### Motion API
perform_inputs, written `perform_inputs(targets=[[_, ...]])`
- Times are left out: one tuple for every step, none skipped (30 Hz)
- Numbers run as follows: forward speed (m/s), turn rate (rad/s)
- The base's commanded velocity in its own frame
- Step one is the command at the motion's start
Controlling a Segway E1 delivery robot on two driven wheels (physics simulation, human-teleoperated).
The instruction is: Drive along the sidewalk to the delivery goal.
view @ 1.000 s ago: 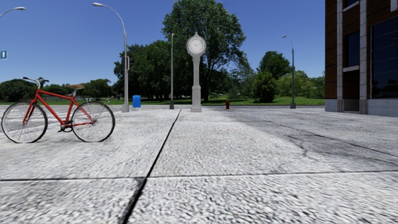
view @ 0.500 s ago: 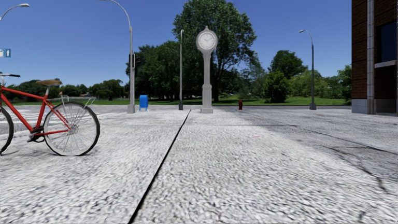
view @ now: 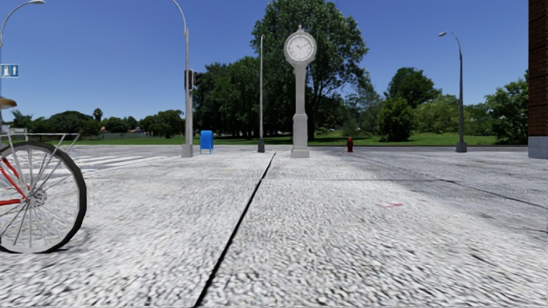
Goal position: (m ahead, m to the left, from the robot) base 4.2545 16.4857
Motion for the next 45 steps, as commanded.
perform_inputs(targets=[[2.00,0.24],[2.00,0.24],[2.00,0.24],[2.00,0.24],[2.00,0.24],[2.00,0.24],[2.00,0.24],[2.00,0.24],[2.00,0.24],[2.00,0.24],[2.00,0.24],[2.00,0.24],[2.00,0.24],[2.00,0.24],[2.00,0.24],[2.00,0.24],[2.00,0.24],[2.00,0.24],[2.00,0.24],[2.00,0.24],[2.00,0.24],[2.00,0.24],[2.00,0.24],[2.00,0.24],[2.00,0.24],[2.00,0.24],[2.00,0.24],[2.00,0.24],[2.00,0.24],[2.00,0.24],[2.00,0.24],[2.00,0.27],[2.00,0.27],[2.00,0.28],[2.00,0.28],[2.00,0.29],[2.00,0.29],[2.00,0.29],[2.00,0.29],[2.00,0.29],[2.00,0.29],[2.00,0.29],[2.00,0.29],[2.00,0.30],[2.00,0.30]])
